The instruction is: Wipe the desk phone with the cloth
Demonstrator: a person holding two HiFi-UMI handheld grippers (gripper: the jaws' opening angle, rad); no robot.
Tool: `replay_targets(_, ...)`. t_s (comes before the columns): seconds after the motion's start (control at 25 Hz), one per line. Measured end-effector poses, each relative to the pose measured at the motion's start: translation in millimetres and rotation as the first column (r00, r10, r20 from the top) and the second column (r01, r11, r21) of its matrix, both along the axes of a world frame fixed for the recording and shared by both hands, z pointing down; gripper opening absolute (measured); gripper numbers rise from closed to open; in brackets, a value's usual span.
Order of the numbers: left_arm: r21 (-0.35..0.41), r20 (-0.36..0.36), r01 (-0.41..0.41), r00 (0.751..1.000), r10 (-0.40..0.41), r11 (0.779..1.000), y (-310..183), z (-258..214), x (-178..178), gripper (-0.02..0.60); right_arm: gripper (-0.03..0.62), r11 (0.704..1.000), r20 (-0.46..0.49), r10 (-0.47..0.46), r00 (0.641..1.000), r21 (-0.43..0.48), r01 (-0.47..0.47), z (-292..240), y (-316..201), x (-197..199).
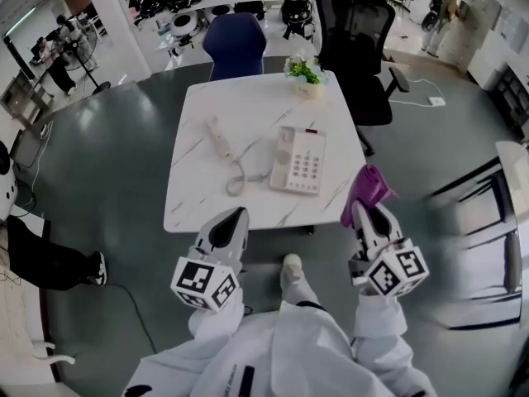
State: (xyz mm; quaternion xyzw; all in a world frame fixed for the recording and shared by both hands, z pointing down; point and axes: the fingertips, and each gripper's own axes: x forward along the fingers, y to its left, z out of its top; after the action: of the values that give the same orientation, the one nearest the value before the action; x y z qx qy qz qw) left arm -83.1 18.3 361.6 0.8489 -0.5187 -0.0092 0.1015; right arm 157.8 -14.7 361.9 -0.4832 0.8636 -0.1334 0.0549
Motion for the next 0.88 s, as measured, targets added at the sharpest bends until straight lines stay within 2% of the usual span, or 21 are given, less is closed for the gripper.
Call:
replay_targets(0.2,-0.021,-0.003,0.017,1.000,-0.017,1.000,-40,3,0,-0.003,0.032,1.000,-0.026,-0.016,1.000,-0.016,0.015,2,-37,3)
replay_targets(0.48,-0.071,-0.008,0.025,1.000,-0.026,0.997,-89,20,4,-0.003,0.032,0.997,-0.013,-0.055,0.998,-0.057,0.054,13,-92,6)
replay_targets(0.88,-0.125,-0.029,0.099,0.994,-0.103,0.987,-140,49,-9,-0.002,0.032,0.991,-0.020,-0.087,0.996,-0.100,0.085,41,-171,2)
